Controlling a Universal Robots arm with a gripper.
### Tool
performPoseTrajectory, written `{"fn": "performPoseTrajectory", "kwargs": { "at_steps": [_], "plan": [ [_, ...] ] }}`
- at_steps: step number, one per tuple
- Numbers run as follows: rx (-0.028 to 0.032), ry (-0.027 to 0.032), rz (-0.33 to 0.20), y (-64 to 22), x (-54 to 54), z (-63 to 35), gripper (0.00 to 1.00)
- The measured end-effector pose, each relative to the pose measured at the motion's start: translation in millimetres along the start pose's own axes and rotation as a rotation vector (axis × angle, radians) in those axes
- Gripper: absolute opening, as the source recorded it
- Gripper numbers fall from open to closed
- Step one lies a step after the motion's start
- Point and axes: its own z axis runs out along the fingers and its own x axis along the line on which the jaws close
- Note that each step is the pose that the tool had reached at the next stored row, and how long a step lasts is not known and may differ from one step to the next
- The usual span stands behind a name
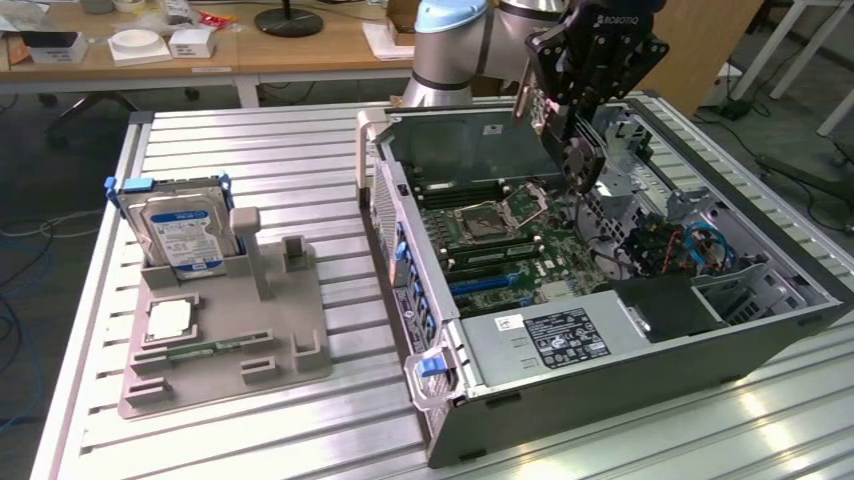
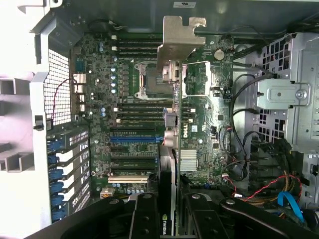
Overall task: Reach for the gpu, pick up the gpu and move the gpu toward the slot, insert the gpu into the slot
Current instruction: 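Insert the gpu into the slot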
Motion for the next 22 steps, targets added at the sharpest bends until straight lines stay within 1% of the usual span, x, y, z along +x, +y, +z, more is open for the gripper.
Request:
{"fn": "performPoseTrajectory", "kwargs": {
  "at_steps": [5,10,16,22],
  "plan": [
    [0.0,-0.0001,-0.003,0.0,0.0,0.0,0.26],
    [-0.0003,-0.0005,-0.024,-0.1,0.0,0.0,0.26],
    [-0.0012,-0.0018,-0.076,-0.2,-0.1,0.1,0.26],
    [-0.0023,-0.0032,-0.141,-0.2,-0.1,0.2,0.26]
  ]
}}
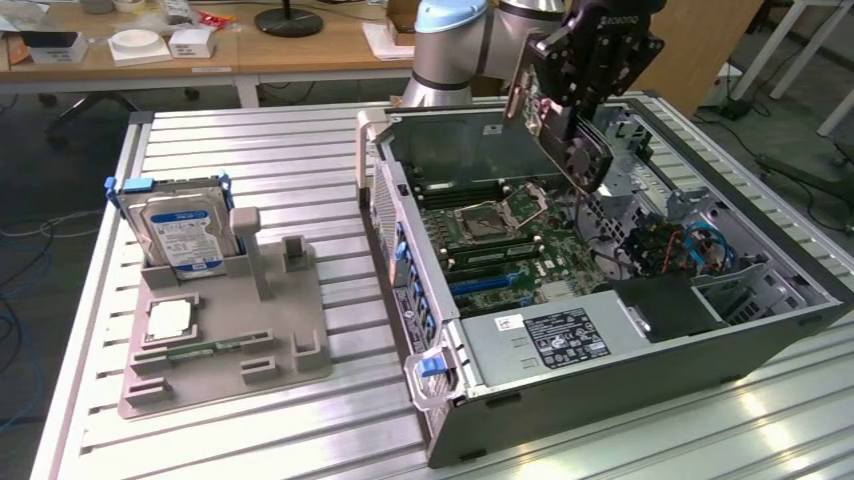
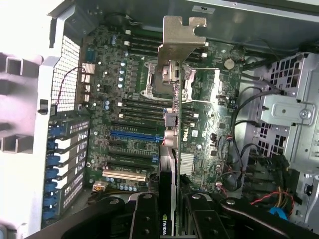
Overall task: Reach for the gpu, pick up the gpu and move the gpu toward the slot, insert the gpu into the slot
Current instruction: 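Insert the gpu into the slot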
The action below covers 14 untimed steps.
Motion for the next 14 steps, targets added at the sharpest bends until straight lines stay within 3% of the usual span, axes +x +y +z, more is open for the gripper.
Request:
{"fn": "performPoseTrajectory", "kwargs": {
  "at_steps": [14],
  "plan": [
    [-0.0018,-0.0028,-0.123,0.0,0.2,0.0,0.26]
  ]
}}
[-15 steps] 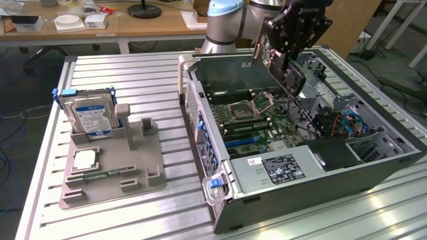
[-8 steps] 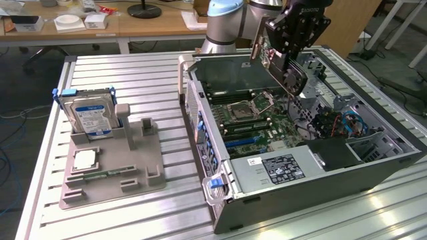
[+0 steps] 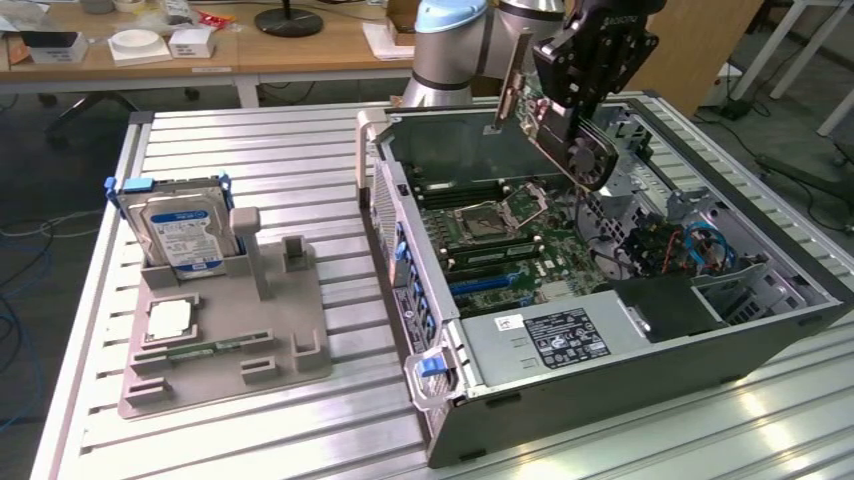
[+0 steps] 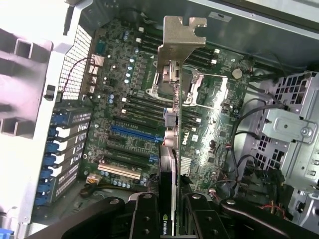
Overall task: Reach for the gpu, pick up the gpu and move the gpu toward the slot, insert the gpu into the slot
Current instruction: 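Insert the gpu into the slot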
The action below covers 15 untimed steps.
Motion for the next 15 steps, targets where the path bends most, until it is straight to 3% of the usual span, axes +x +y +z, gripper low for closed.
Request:
{"fn": "performPoseTrajectory", "kwargs": {
  "at_steps": [15],
  "plan": [
    [-0.0021,-0.0032,-0.141,-0.1,0.0,0.0,0.26]
  ]
}}
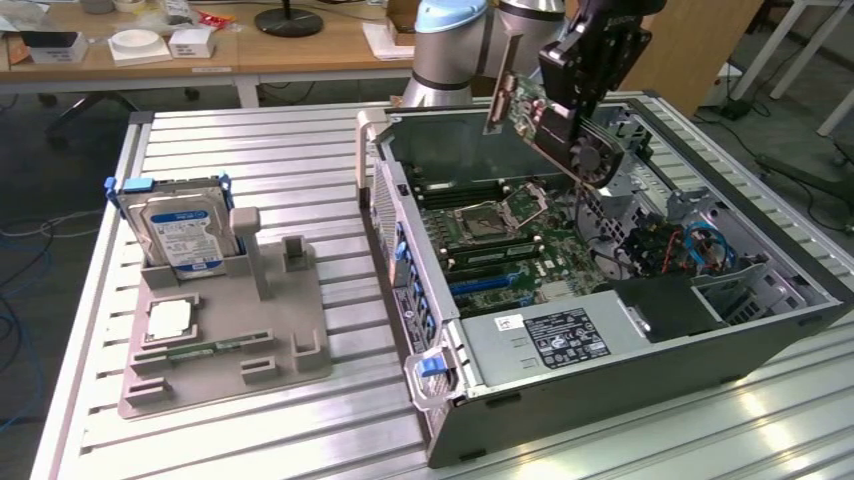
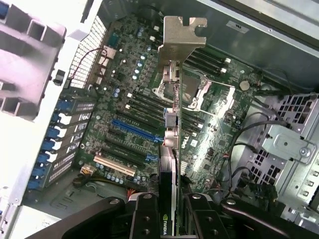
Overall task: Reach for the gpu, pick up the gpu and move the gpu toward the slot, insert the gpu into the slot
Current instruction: 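Insert the gpu into the slot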
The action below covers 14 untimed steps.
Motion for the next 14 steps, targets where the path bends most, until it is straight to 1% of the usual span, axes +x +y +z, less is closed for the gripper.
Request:
{"fn": "performPoseTrajectory", "kwargs": {
  "at_steps": [14],
  "plan": [
    [-0.0018,-0.0029,-0.127,-0.1,0.1,0.0,0.26]
  ]
}}
